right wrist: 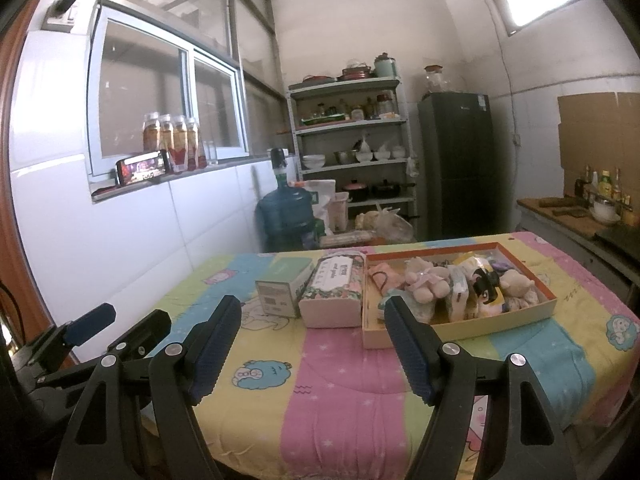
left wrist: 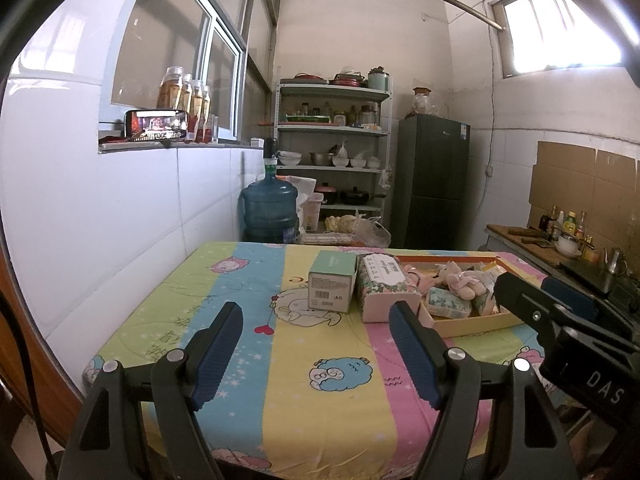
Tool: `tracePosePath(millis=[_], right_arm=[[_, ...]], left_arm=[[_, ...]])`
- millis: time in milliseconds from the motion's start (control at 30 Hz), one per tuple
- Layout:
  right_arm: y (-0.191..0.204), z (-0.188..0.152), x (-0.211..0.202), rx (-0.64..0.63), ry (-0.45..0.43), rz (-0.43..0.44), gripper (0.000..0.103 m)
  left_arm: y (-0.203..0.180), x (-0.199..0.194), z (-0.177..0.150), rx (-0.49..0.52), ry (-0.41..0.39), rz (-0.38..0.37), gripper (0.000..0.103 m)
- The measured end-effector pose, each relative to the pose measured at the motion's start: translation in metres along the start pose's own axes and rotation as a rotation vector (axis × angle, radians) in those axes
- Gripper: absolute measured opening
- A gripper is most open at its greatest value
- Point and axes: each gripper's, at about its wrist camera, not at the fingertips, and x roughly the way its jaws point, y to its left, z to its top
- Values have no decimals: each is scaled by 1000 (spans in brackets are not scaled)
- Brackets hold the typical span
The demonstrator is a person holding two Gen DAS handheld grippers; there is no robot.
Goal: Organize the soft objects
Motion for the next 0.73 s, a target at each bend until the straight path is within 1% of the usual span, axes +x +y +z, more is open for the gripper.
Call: tracePosePath(millis=[733], right_arm=[[1,-1,0,-1,-1,0,76]], left_arm=[[4,-1,-2,-7,-1,2,75]])
